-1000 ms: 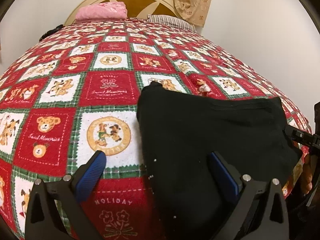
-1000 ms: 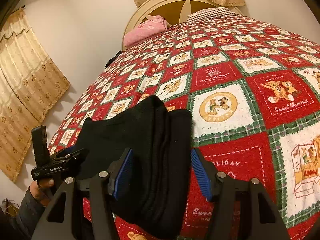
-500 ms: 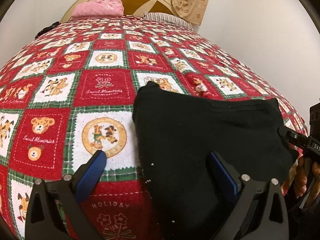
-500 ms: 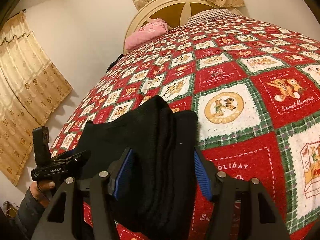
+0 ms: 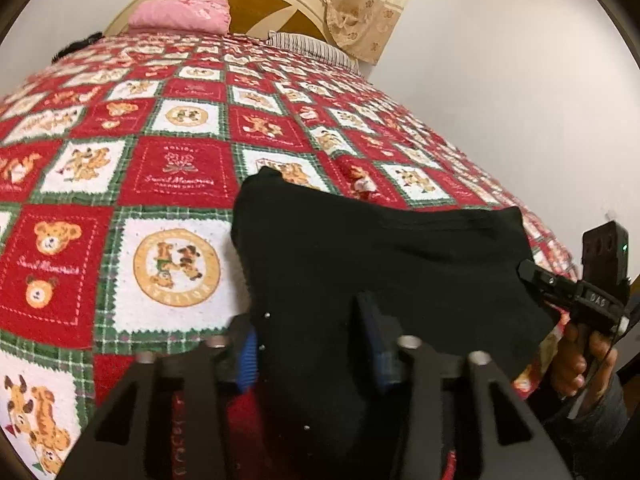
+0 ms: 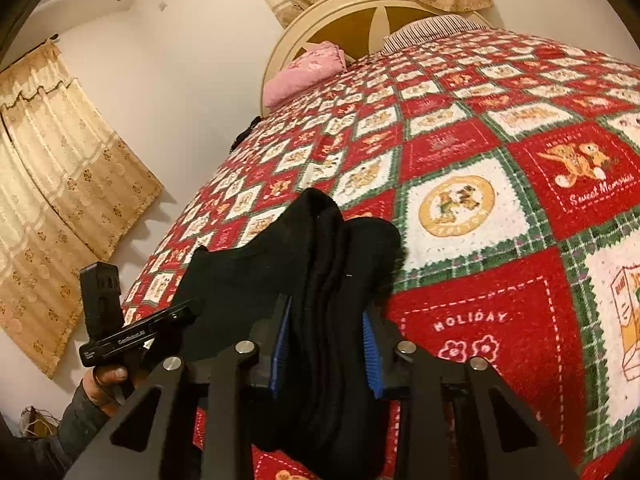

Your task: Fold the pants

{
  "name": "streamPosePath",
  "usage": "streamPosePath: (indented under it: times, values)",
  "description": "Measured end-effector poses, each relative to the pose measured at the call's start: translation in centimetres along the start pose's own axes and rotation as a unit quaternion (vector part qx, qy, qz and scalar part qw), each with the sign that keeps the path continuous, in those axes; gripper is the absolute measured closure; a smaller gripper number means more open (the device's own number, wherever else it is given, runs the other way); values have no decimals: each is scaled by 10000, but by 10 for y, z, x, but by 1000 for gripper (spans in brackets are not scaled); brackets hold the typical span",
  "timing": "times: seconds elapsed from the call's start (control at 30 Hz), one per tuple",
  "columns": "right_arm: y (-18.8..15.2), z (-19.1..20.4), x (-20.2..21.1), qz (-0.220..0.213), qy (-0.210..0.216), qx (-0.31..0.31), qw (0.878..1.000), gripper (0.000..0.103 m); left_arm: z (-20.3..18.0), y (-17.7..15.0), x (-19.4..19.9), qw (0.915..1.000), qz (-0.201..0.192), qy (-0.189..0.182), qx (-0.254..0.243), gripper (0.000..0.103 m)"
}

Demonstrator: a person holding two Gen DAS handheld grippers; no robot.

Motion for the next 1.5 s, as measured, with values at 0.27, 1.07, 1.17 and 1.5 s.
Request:
streamPosePath:
  times: [0.27,1.07,1.17,1.5]
  values:
    - [22,50,3,32,231,675,9974,75,-1,17,33,9990,-392,-182,129,81]
    - [7,232,-247,1211,1619,1821,9623,75,224,45,139,9705,-1080,2053,650,80]
    - [-2,220,-269,1397,1470,1572,9665,75,236,33,122,9683,-897,2224,705,69]
    - [-11,194,-287,1540,1331,1173,9720,64,252,28,127,9564,-968,2627,838,26]
Point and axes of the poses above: each gripper's, at about its wrist camera, not at the fingertips, and x roughly against the way its jaws point, z to its left, y to its top, the point moved 9 cm from there along -x, roughly the way its jaws point, and after that the axes turned 9 degrees about -z, right-handed, at the moved point
